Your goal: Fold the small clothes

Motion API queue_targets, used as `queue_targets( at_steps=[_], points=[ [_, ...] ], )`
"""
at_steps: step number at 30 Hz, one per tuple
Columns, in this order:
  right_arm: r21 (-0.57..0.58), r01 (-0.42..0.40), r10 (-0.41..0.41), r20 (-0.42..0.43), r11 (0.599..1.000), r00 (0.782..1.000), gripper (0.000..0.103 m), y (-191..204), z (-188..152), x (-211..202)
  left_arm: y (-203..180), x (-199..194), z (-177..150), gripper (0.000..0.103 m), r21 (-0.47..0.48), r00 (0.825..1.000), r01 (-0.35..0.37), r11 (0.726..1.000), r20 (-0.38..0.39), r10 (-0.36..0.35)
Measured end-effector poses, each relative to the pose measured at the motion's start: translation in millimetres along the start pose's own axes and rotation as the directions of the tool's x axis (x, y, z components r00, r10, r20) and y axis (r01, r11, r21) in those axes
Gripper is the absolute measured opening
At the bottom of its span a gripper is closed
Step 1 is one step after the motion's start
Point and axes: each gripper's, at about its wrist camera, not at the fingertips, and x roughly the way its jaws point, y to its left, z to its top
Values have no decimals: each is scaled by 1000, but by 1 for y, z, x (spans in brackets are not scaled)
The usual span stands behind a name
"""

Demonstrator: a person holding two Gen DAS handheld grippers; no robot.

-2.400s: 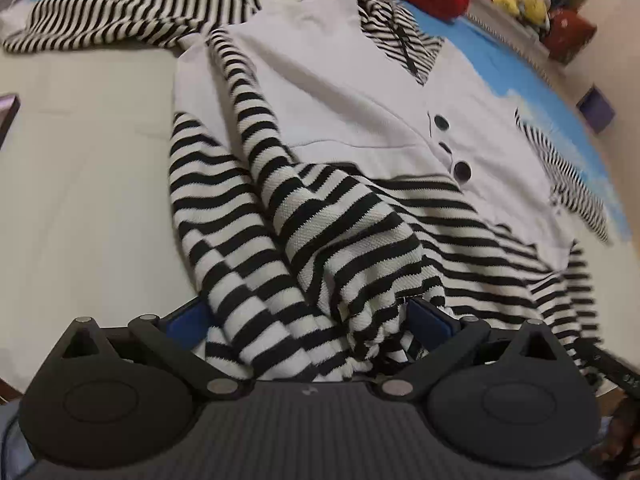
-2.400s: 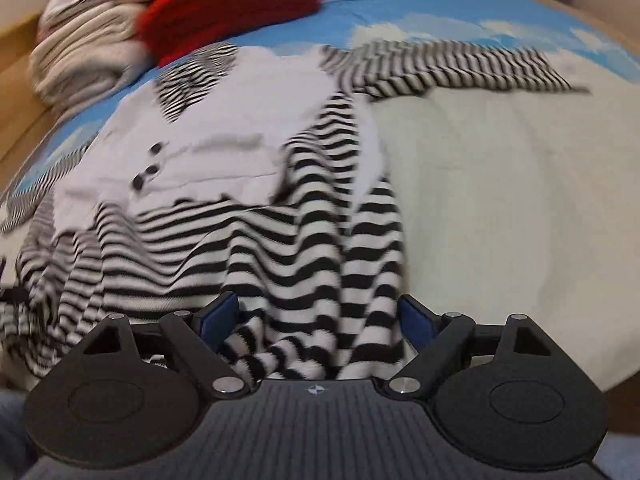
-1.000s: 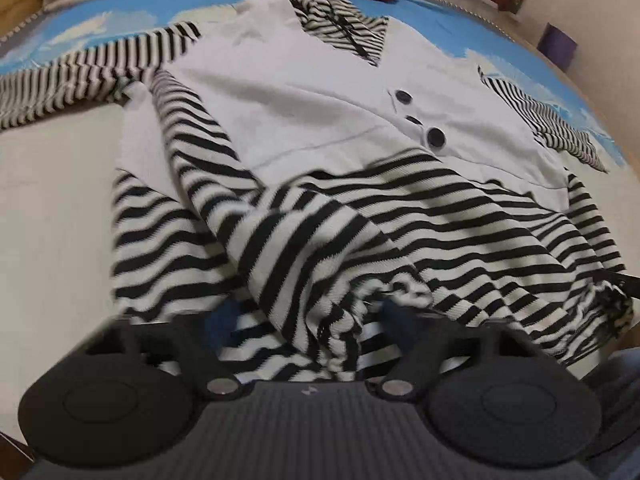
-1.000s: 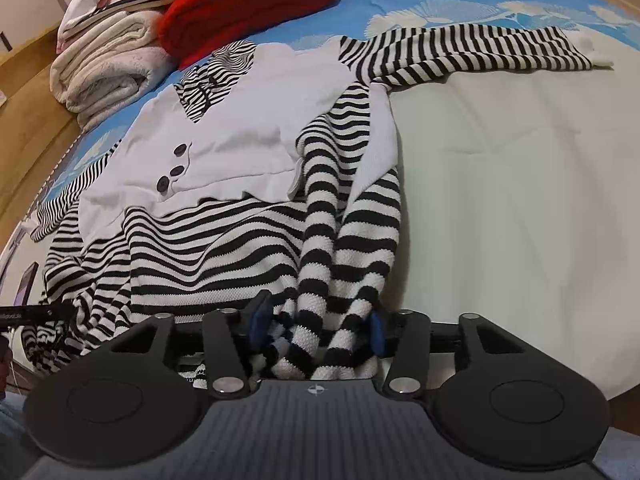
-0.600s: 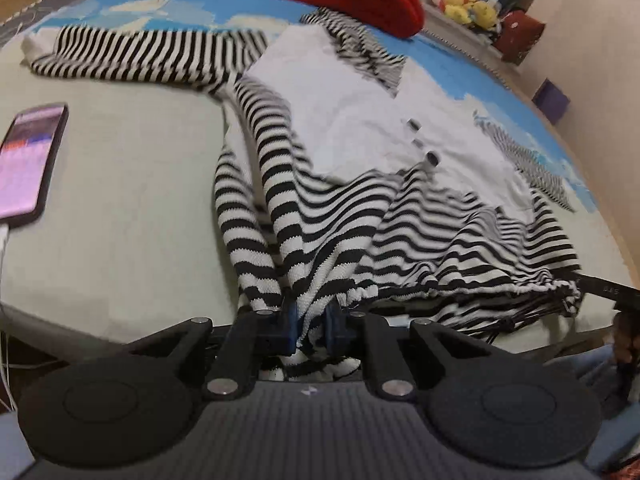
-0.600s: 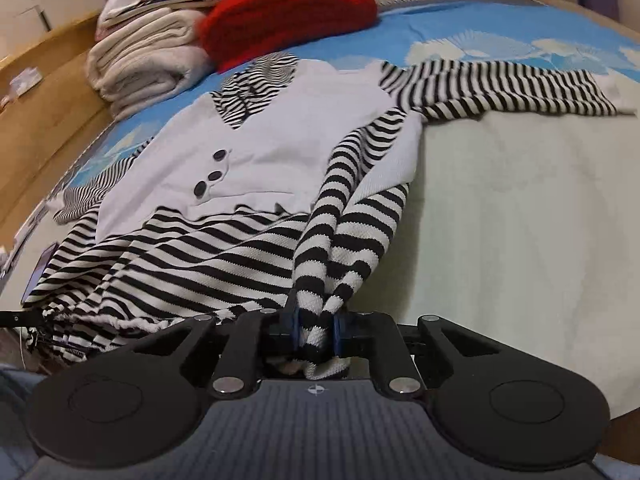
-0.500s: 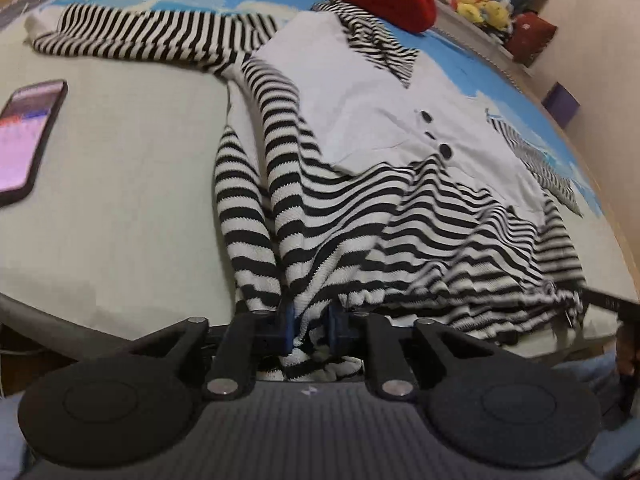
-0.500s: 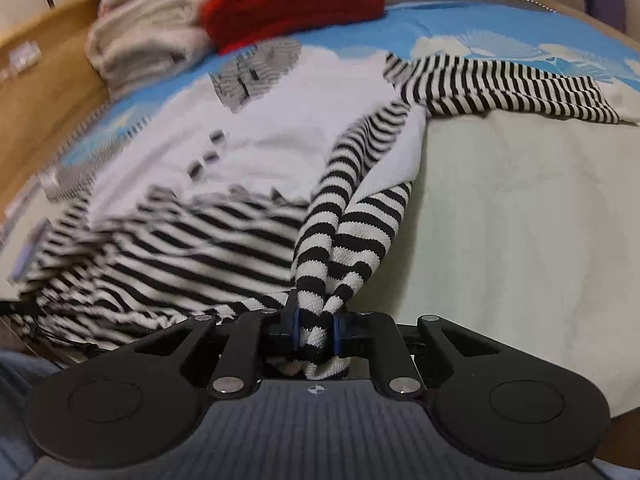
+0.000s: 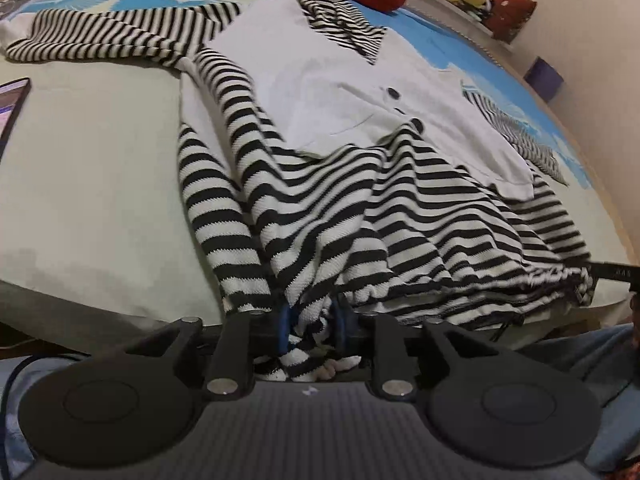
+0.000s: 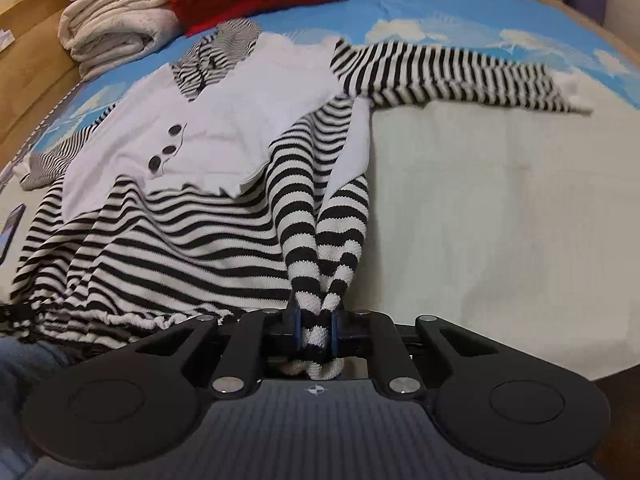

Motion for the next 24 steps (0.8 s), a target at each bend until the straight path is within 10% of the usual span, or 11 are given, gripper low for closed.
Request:
queue_targets(
  at_steps=[3,6,12,16,24],
  points=[
    [-25,71,-72,-16,997,997,50,7,-3,4,6,-13,4,61,-16,1000,4,1000,29,-4],
    [-17,88,-87,49,996,995,58,9,-2,-15,10,-43,8,98,-22,988,-68,997,136,70],
    [54,34,-49,296,998,954,65,27,36,-62,22,-64,68,102,-29,941,-174,984,291,175],
    [110,-36,-13,410,993,912,72,51,80,-47,58,-33,130,102,-236,908,-176,956,336,250],
    [291,-77,-18,312,954,950,72,56,138,59,155,64,210,102,-590,932,-110,800,219,290]
  ],
)
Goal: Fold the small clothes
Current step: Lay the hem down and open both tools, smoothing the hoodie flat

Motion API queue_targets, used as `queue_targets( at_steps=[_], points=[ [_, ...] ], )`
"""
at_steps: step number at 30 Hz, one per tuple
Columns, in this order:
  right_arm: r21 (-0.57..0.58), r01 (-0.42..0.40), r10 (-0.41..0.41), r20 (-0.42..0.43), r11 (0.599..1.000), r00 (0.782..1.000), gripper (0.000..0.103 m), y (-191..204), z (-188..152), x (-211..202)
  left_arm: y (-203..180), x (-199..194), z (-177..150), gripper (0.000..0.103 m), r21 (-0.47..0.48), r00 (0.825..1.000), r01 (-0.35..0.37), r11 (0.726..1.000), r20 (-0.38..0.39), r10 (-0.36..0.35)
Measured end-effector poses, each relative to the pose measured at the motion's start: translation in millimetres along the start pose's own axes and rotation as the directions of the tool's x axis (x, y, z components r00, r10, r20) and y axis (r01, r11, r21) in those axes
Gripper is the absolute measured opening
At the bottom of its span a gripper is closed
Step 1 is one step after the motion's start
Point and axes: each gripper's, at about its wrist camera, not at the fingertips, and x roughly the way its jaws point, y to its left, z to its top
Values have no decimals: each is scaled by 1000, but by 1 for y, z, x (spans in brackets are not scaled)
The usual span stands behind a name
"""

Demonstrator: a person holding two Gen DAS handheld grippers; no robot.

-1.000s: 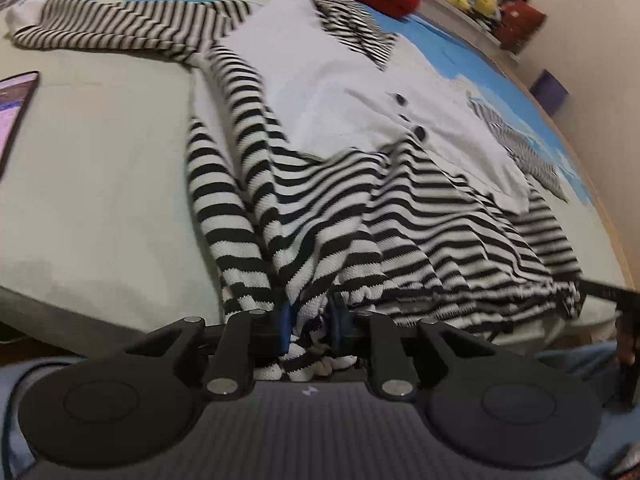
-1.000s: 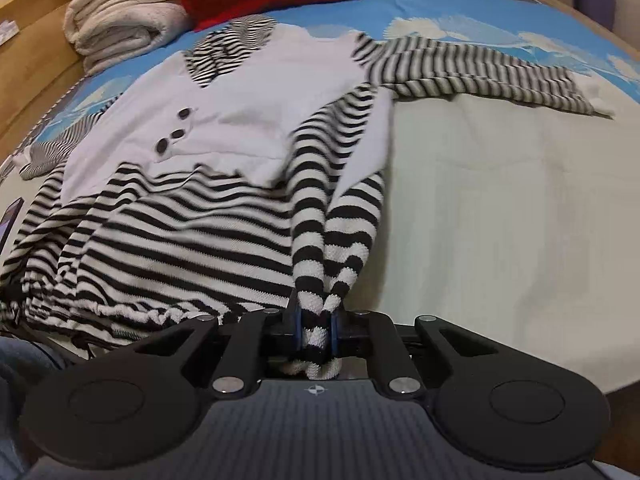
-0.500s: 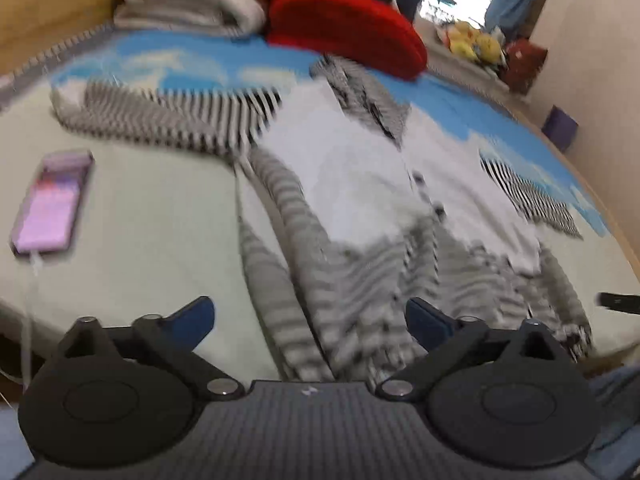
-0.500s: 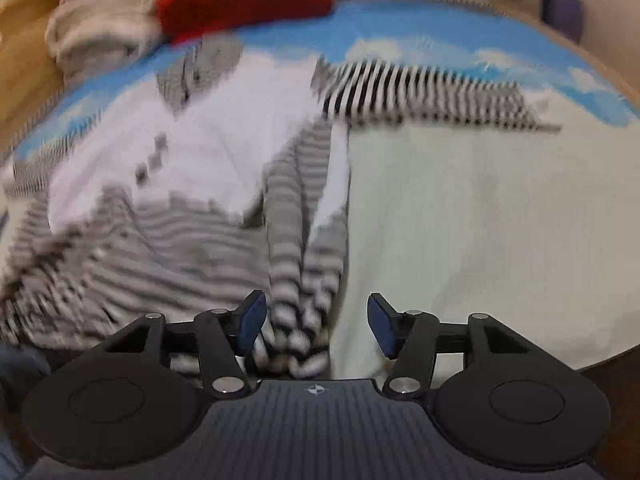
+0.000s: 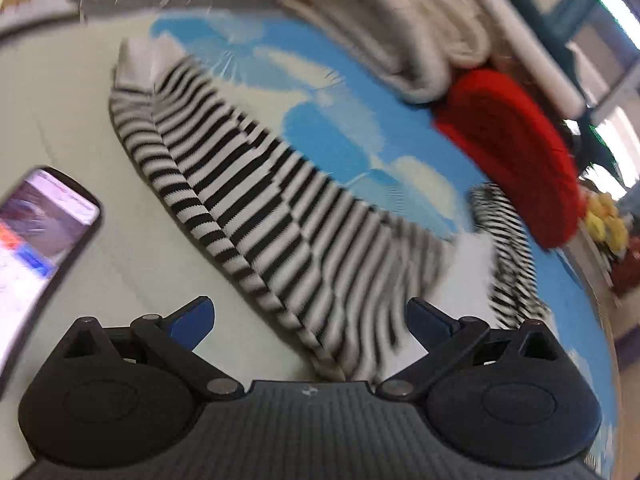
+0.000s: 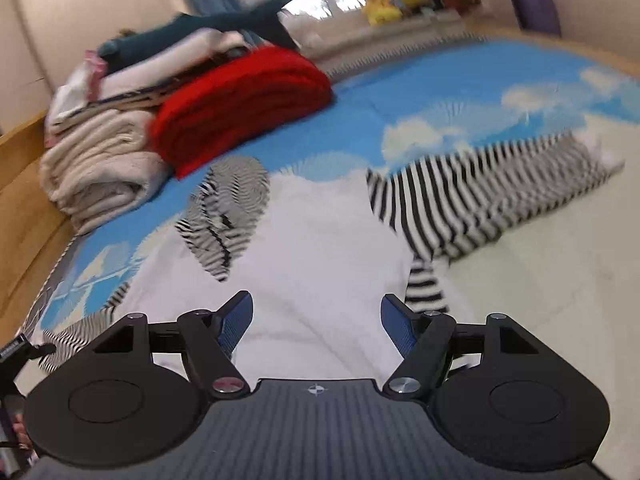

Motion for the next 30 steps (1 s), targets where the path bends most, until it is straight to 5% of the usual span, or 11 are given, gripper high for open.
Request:
queue_targets(
  at_steps=[3,8,13,14,15,17,24,30],
  points=[
    [27,36,-36,-16,999,999,72,-6,-4,23,11,34,21,102,-57,1000,-11,998,0,11],
    [64,67,-65,-29,996,997,72,-14,-9,39,28,44,60,102,-163,994,26,986,113,-7],
    [22,74,-73,-49,997,996,72,-9,-14,50,62,34,91,99,-347,976,41,937,215,37],
    [10,70,-69,-57,998,996,72,-7,-15,52,70,32,96,80,-374,972,61,926,233,30],
    [-3,64,-64,-64,998,996,72,-4,-17,53,74,31,100,42,-376,970,73,924,243,23],
    [-33,50,-52,-72,998,996,72,3,-19,54,81,24,108,4,-358,970,38,933,238,52],
    [-117,8,-14,-51,993,999,72,25,-22,48,94,-19,106,4,-453,939,-90,887,259,228],
    [-78,41,-47,-70,996,996,72,12,-20,46,74,-35,104,4,-429,926,-125,895,274,260]
  ],
)
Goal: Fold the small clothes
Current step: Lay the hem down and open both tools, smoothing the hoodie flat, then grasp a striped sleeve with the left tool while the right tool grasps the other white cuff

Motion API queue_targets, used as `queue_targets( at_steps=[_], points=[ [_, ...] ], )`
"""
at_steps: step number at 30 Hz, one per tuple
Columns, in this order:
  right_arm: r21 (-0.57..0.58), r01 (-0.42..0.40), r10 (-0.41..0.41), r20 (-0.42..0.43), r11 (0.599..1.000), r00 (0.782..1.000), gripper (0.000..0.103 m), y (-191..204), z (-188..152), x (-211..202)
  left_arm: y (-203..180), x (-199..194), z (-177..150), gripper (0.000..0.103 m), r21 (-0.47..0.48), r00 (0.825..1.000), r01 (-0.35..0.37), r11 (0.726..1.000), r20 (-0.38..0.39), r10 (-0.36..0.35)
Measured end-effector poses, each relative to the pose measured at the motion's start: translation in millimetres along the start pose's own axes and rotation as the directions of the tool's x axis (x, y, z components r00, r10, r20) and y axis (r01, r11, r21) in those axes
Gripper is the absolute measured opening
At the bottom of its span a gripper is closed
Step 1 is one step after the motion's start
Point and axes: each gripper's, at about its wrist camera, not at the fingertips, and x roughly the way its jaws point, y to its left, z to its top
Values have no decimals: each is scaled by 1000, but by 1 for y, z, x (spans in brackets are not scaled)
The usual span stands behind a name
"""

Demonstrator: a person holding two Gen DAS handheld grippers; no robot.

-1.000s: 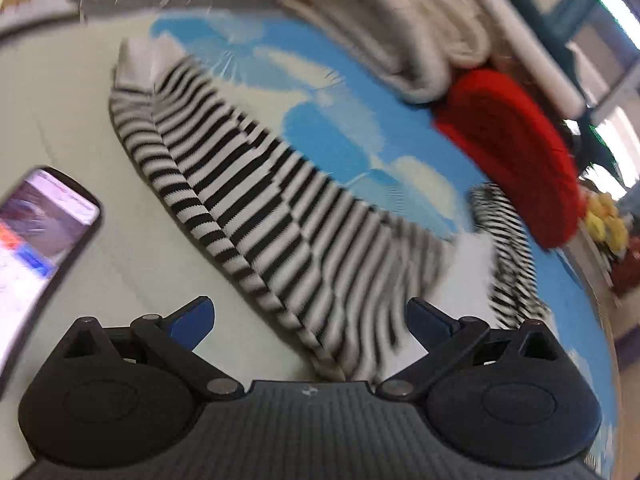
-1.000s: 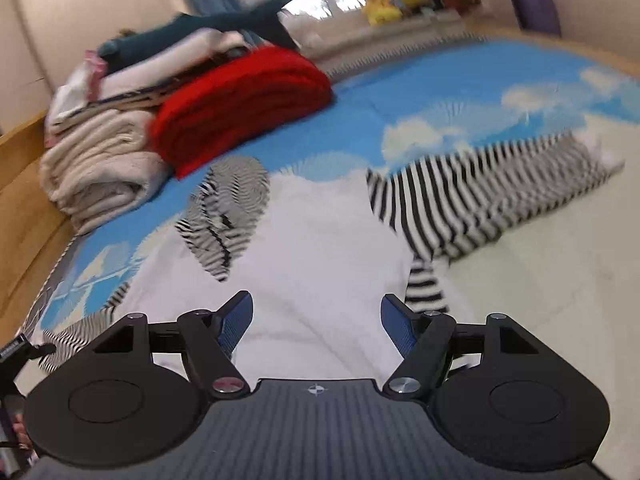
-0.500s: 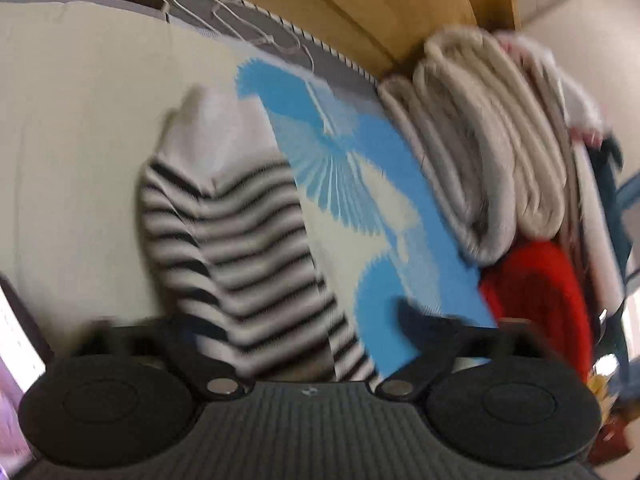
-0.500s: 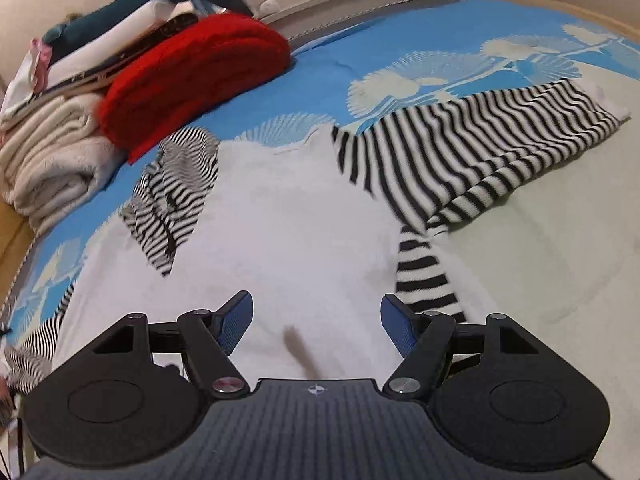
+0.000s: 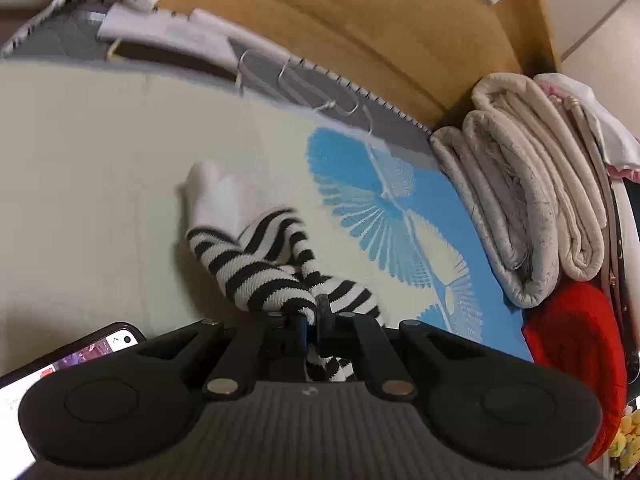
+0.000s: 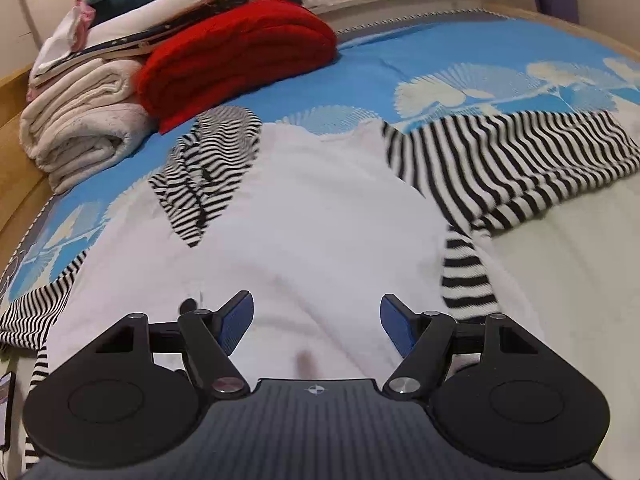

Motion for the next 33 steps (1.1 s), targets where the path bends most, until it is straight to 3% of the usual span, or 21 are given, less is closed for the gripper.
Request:
queue_targets(
  at_steps=[2,4,5,7,9,10,12,13,15,16,17,18,19,20,22,24,25,27,30,32,33],
  points=[
    [30,11,-11,-2,999,1000,72,-8,1,-2,-26,-14,-7,4,81,998,17,997,58,-22],
    [56,20,-20,-1,998,1000,72,-17,3,-6,-72,-38,-22,4,213,991,88,973,81,-108],
    [66,20,-20,2,998,1000,72,-22,4,-8,-98,-50,-34,4,272,982,153,950,64,-176],
    [85,21,-22,10,996,1000,72,-30,8,-13,-151,-79,-67,4,383,947,294,876,4,-320],
    [108,16,-18,18,994,1000,72,-37,13,-17,-203,-111,-126,6,497,877,458,737,-115,-467],
    [123,12,-14,21,992,1000,72,-39,15,-18,-221,-121,-159,11,527,842,523,670,-195,-503],
    [158,-14,10,22,987,1000,72,-43,19,-22,-253,-132,-241,75,565,752,658,499,-461,-471],
    [174,-30,26,25,984,999,72,-44,21,-24,-258,-137,-279,83,597,740,672,437,-531,-412],
    [191,-61,55,33,980,998,72,-45,24,-29,-248,-146,-327,88,712,794,605,357,-508,-333],
    [194,-72,65,41,978,997,72,-45,26,-32,-238,-147,-336,89,748,808,585,313,-505,-303],
    [192,-78,70,48,978,996,72,-46,28,-34,-227,-148,-337,89,763,816,575,295,-505,-282],
    [189,-80,71,53,979,996,72,-47,28,-37,-210,-148,-330,92,773,826,560,299,-495,-269],
    [185,-80,71,54,979,996,72,-48,29,-38,-193,-147,-317,96,777,839,542,321,-477,-262],
    [183,-81,73,50,980,996,72,-50,29,-39,-175,-146,-300,102,784,862,506,361,-444,-245],
    [192,-82,76,39,978,996,72,-53,29,-38,-145,-144,-267,102,794,907,421,439,-358,-222],
    [213,-87,84,26,973,996,72,-56,29,-35,-127,-135,-244,102,797,942,336,502,-289,-172],
    [225,-91,88,24,970,996,72,-56,28,-34,-122,-128,-234,102,789,949,314,528,-270,-161],
    [256,-111,108,28,960,994,72,-56,28,-30,-115,-116,-224,102,772,944,323,547,-301,-134],
    [292,-149,151,17,945,988,72,-51,40,-14,-119,-101,-223,102,716,876,463,522,-461,-144],
    [277,-162,169,-1,947,986,73,-44,62,8,-122,-101,-227,102,707,837,531,467,-523,-159],
    [252,-175,182,-4,952,983,73,-39,74,22,-123,-102,-232,102,725,836,537,432,-524,-160]
  ],
)
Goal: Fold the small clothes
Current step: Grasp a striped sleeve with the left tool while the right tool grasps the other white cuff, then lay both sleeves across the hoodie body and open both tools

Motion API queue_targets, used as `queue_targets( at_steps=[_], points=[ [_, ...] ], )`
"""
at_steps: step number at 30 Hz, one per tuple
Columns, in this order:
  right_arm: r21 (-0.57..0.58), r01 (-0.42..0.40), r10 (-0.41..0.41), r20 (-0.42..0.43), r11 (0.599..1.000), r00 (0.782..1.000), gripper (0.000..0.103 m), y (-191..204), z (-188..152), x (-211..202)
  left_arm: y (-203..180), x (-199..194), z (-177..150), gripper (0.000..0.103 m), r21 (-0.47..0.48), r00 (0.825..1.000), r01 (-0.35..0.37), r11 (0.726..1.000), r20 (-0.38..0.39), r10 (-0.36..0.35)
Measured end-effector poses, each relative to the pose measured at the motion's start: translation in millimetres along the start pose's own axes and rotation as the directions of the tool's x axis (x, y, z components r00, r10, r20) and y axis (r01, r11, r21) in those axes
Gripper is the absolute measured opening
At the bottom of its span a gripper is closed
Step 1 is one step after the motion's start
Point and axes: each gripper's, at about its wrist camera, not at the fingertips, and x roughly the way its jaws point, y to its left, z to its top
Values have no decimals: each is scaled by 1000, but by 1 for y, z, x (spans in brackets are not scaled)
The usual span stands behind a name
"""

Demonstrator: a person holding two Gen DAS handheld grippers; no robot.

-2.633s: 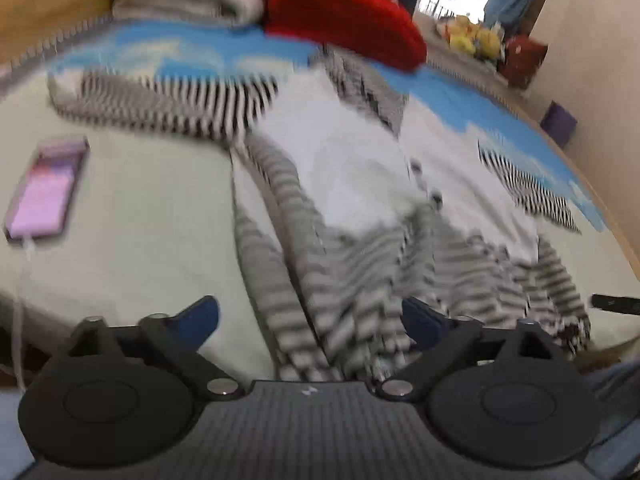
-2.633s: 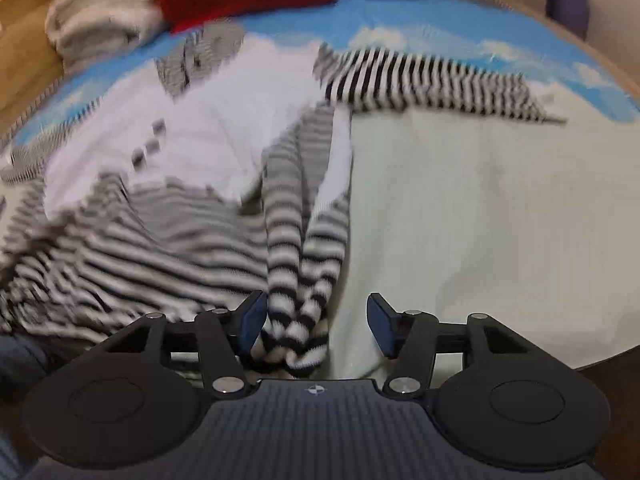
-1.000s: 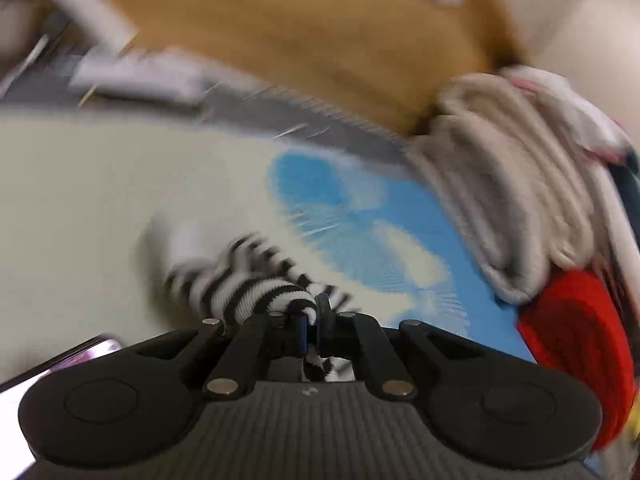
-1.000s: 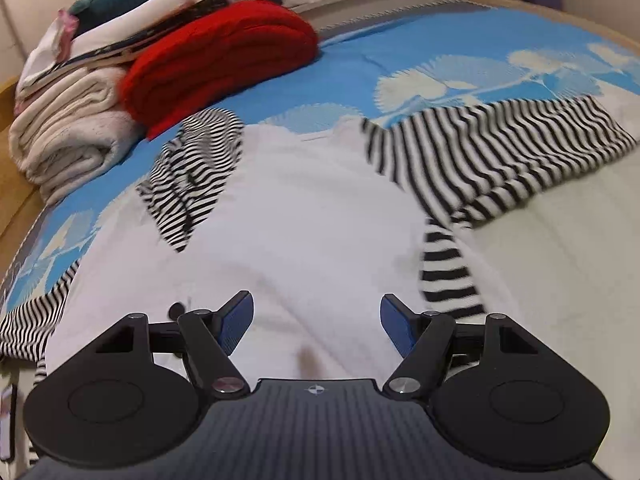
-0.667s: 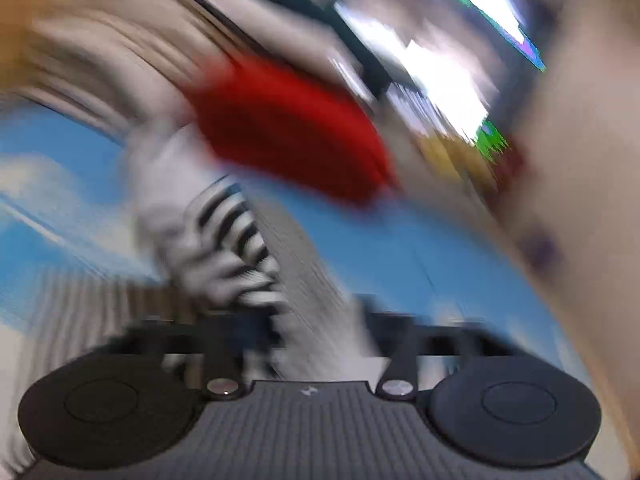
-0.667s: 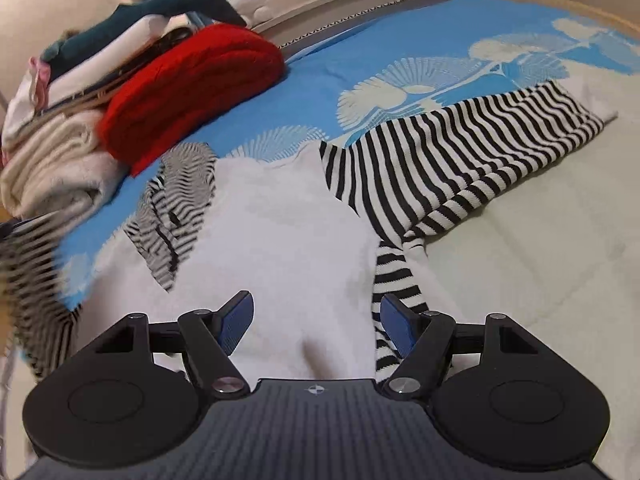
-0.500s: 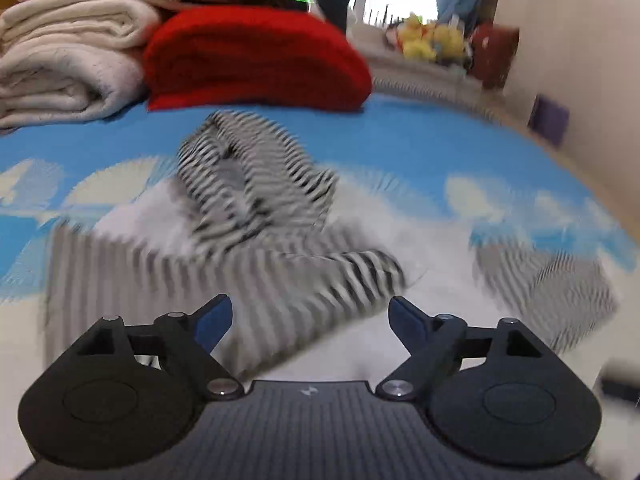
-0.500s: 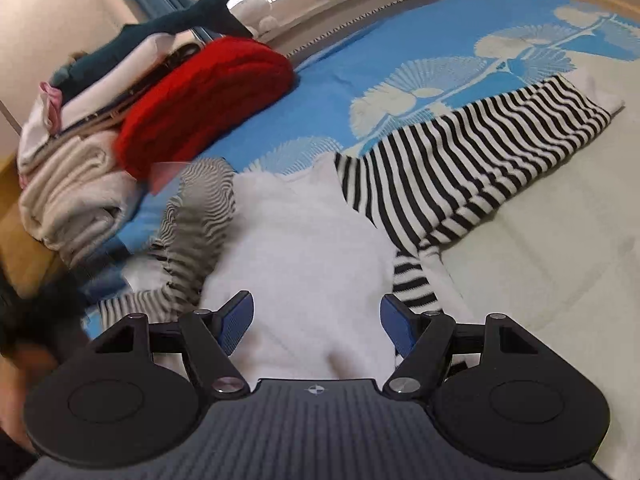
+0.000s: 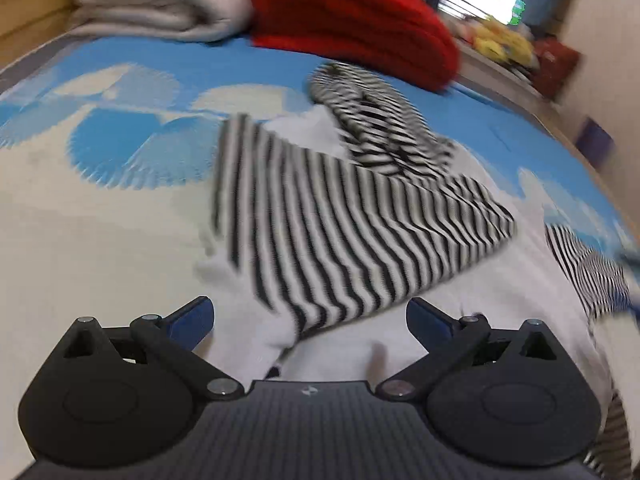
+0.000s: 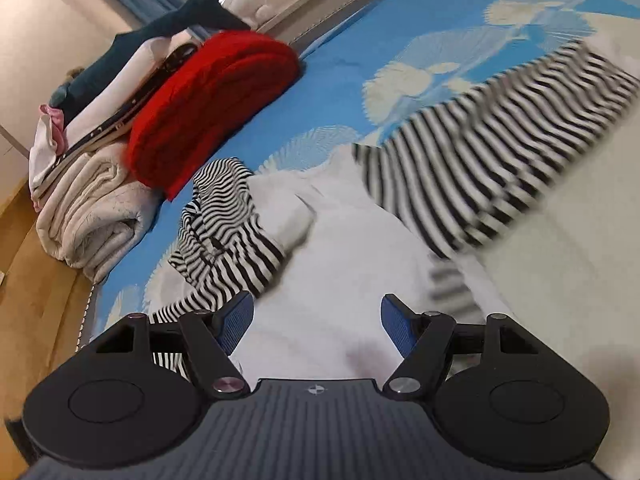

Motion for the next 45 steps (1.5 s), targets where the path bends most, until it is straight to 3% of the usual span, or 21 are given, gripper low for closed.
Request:
queue_targets(
  at_steps=[4,8,9,10,14,17,19,21,22,24,25,28,30,31,33,36,37,39,41,43,45],
  points=[
    [-120,22,-28,-48,993,998,73,27,44,86,-9,22,2,95,135,996,-73,988,-41,79],
    [-146,106,-123,-110,984,986,73,39,55,168,14,30,-2,45,81,992,-65,995,-100,73],
    [-165,123,-143,-111,978,984,48,44,52,180,22,30,0,30,63,991,-70,996,-108,76],
    [-213,131,-156,-107,968,982,9,52,48,186,30,28,1,26,43,991,-67,997,-113,72],
    [-340,55,-86,-76,939,993,7,97,33,150,56,19,2,17,-10,988,-91,996,-122,89],
    [-364,15,-24,-20,931,1000,7,109,29,103,61,17,-2,22,3,986,-85,996,-141,85],
    [-420,78,-79,14,904,997,7,103,20,100,54,18,-3,40,49,983,-106,993,-146,113],
    [-456,173,-193,3,873,981,7,79,5,126,47,16,-7,74,96,978,-124,988,-156,138],
    [-449,215,-253,-26,867,967,9,66,0,142,46,15,-8,79,100,977,-125,987,-158,140],
    [-439,231,-266,-19,868,964,25,47,-9,151,47,3,-6,81,86,987,-69,994,-140,81],
    [-453,256,-283,9,854,959,49,48,-10,145,48,-4,-5,81,71,991,-41,997,-121,50],
    [-432,296,-280,101,852,955,61,57,-4,117,52,-21,2,85,-3,999,2,1000,-35,-2],
    [-484,251,-200,156,838,967,54,68,-4,105,50,-12,8,85,-37,1000,-10,999,-18,10],
    [-521,226,-172,151,823,973,32,73,-5,105,47,-2,10,85,-42,999,-43,998,-32,42],
    [-589,172,-145,93,790,985,6,80,-14,121,40,17,11,85,-23,992,-111,994,-55,109],
    [-645,231,-289,16,728,957,3,74,-32,166,31,48,3,91,47,969,-201,979,-136,205],
    [-649,248,-277,60,719,959,2,71,-35,167,30,51,1,97,61,964,-227,972,-127,234],
    [-609,257,-286,51,750,957,3,70,-27,157,28,48,2,102,85,945,-305,949,-99,313],
    [-502,211,-231,23,839,973,19,62,-12,127,28,35,7,102,68,949,-307,949,-54,310],
    [-424,181,-176,52,888,983,63,52,-1,89,28,20,12,102,19,958,-287,958,-7,287],
    [-340,199,-170,113,919,979,69,30,6,48,28,6,15,102,-37,962,-271,962,32,273]
  ],
)
